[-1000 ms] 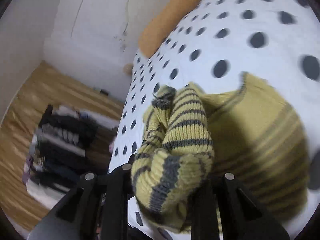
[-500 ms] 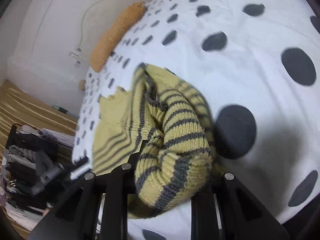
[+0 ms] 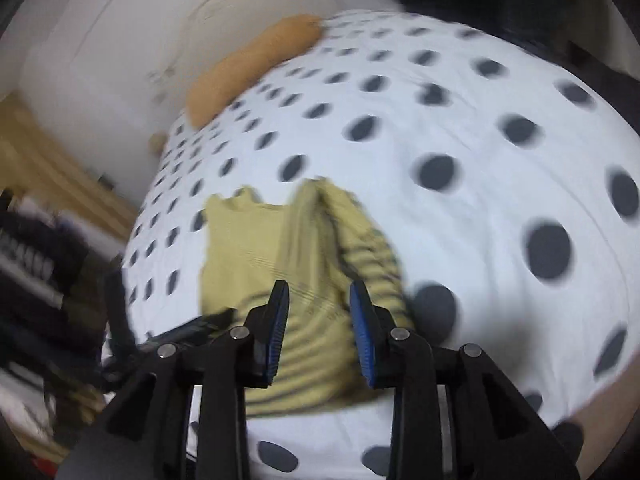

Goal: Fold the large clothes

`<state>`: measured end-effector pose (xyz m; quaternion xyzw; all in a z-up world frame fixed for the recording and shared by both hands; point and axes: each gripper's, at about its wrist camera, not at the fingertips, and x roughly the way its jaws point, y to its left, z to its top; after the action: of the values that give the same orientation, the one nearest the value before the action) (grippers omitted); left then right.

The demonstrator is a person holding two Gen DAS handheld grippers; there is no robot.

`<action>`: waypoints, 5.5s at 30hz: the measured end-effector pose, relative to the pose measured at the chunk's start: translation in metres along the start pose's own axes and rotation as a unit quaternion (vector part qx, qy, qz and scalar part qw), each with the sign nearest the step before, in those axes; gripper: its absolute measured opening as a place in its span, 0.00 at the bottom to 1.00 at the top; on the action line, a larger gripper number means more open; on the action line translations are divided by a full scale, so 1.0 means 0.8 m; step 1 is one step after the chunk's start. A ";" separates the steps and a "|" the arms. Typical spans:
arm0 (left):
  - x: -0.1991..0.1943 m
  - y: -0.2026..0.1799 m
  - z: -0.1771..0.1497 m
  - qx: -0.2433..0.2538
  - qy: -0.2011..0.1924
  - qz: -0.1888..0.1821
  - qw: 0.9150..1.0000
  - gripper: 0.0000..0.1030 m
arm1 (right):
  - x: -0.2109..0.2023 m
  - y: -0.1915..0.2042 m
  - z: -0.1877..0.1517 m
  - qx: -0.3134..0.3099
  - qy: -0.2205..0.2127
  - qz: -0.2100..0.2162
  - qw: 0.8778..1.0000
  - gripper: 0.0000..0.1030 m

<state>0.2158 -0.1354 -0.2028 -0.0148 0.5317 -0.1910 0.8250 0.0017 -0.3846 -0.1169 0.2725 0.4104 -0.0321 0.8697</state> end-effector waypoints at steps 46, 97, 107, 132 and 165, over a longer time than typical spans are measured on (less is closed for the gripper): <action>-0.027 0.153 -0.007 -0.165 0.024 -0.043 0.985 0.84 | 0.110 -0.009 0.022 -0.054 0.122 -0.069 0.989 0.42; 0.104 0.271 0.220 -0.188 0.071 -0.127 0.971 0.58 | 0.263 0.054 -0.038 0.100 0.134 0.104 0.980 0.45; 0.113 0.295 0.344 -0.123 0.054 -0.085 0.987 0.34 | 0.265 0.066 -0.040 0.096 0.136 0.096 0.981 0.46; 0.163 0.327 0.326 -0.216 0.111 -0.121 0.963 0.86 | 0.240 0.071 -0.035 0.076 0.128 0.070 0.986 0.52; -0.005 0.330 0.179 -0.208 0.020 0.105 0.972 0.81 | 0.215 0.208 0.107 -0.145 0.066 0.093 0.983 0.56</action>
<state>0.4194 0.0847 -0.1971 -0.1263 0.5750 0.0109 0.8083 0.2214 -0.2573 -0.1238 0.1819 0.4402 0.1265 0.8702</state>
